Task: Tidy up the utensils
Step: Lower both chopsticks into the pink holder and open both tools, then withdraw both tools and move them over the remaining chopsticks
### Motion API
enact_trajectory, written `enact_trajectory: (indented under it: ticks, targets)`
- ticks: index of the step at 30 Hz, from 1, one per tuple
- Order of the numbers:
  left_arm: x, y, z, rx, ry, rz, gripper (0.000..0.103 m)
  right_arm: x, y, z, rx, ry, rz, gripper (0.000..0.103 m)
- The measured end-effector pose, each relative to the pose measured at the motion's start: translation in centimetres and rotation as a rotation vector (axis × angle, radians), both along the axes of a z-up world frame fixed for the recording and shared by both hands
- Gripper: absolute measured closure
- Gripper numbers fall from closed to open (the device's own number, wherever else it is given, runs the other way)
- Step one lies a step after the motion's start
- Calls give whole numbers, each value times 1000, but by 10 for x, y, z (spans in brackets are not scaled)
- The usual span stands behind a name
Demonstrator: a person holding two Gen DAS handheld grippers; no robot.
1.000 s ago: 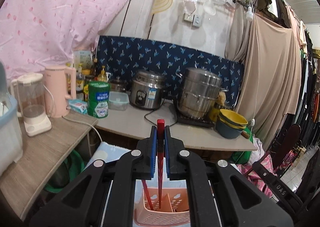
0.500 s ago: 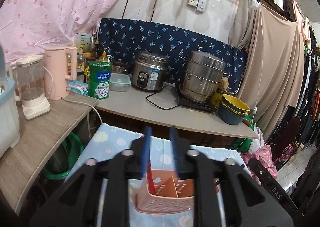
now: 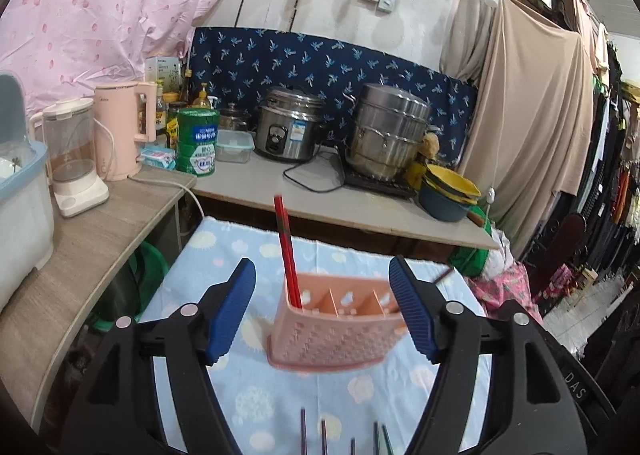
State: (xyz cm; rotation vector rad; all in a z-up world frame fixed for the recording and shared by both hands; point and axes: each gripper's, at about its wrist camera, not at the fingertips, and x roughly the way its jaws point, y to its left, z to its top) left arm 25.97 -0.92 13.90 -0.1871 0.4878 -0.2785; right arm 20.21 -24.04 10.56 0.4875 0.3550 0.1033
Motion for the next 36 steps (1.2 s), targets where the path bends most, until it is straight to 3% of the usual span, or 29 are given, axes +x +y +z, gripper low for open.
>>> enact_trajectory:
  ticks: [7, 19, 27, 36]
  targets:
    - [-60, 1, -43, 56, 113, -63, 37, -69, 13, -37, 24, 106, 54, 60]
    - [-150, 14, -152, 167, 289, -70, 37, -174, 35, -142, -169, 360, 50, 60]
    - [-183, 20, -189, 199, 331, -48, 37, -202, 55, -183, -265, 429, 63, 60]
    - [-194, 15, -206, 211, 350, -54, 37, -203, 47, -193, -244, 441, 32, 60]
